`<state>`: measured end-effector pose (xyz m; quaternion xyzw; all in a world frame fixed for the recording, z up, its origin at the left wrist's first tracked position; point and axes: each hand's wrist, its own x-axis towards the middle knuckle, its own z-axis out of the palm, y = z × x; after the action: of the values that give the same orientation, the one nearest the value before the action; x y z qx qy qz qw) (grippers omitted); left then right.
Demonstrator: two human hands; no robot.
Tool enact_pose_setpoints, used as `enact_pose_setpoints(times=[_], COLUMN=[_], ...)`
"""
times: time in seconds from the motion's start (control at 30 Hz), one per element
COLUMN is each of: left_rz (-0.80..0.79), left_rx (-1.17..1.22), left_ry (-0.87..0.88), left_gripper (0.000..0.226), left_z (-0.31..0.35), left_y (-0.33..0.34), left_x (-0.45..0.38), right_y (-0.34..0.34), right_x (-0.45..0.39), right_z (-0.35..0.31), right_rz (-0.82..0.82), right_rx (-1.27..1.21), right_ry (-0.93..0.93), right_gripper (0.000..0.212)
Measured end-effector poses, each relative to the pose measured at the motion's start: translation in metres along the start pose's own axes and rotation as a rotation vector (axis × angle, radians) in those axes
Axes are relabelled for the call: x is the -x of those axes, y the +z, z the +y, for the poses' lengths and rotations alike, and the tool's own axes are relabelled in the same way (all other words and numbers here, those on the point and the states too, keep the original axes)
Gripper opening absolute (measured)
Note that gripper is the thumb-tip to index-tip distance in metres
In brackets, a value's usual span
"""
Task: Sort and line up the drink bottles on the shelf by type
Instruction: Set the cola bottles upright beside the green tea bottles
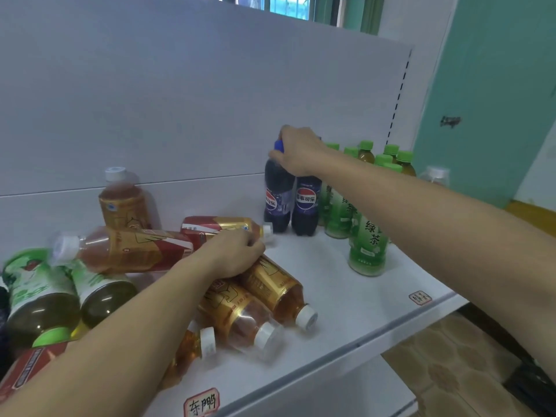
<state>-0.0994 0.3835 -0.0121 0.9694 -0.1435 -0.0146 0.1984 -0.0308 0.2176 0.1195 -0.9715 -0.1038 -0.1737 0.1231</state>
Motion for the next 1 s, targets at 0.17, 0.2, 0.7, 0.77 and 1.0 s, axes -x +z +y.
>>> enact_pose_setpoints(times=[0.17,0.2,0.7,0.77,1.0], left_rz=[-0.001,0.0,-0.014,-0.022,-0.028], left_rx=[0.048,0.055,0.035,0.033,0.001], left_ry=[0.02,0.023,0.046,0.051,0.062], left_gripper=[0.034,0.033,0.032,0.032,0.033], left_z=[-0.002,-0.002,-0.001,-0.001,-0.003], left_y=[-0.001,-0.001,-0.002,-0.003,-0.003], left_x=[0.0,0.0,-0.004,-0.004,-0.002], right_y=[0.017,0.019,0.028,0.045,0.125], right_x=[-0.03,-0.033,-0.005,0.01,0.033], right_z=[-0.015,-0.015,-0.005,-0.007,0.014], right_rz=[0.039,0.041,0.123,0.089,-0.511], right_rx=[0.001,-0.004,0.095,0.07,-0.142], right_ry=[0.05,0.068,-0.105,-0.212,-0.145], right_gripper=[0.031,0.031,0.043,0.042,0.061])
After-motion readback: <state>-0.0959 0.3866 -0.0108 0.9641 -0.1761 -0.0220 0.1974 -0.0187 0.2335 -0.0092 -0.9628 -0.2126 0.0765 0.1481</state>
